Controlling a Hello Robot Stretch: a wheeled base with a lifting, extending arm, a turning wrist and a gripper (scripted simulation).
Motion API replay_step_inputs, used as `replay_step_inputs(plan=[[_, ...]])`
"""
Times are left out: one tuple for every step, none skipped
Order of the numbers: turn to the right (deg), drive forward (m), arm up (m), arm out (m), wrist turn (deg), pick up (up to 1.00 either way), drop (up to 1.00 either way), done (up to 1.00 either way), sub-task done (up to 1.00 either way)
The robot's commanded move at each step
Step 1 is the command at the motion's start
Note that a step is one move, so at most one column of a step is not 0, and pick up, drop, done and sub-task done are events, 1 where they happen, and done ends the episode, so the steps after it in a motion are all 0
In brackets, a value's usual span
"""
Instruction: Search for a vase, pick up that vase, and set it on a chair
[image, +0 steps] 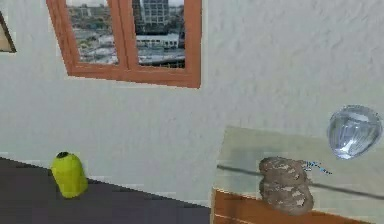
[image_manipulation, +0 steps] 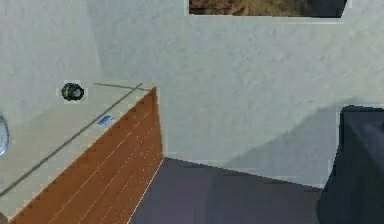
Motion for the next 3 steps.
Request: replay_step_inputs(plan=[[45.0, 0.0, 0.0, 0.0, 0.0, 0.0, 0.0, 0.0, 0.0], [15.0, 0.0, 0.0, 0.0, 0.0, 0.0, 0.0, 0.0, 0.0], [0.0, 0.4, 0.0, 0.0, 0.0, 0.0, 0.0, 0.0, 0.0]])
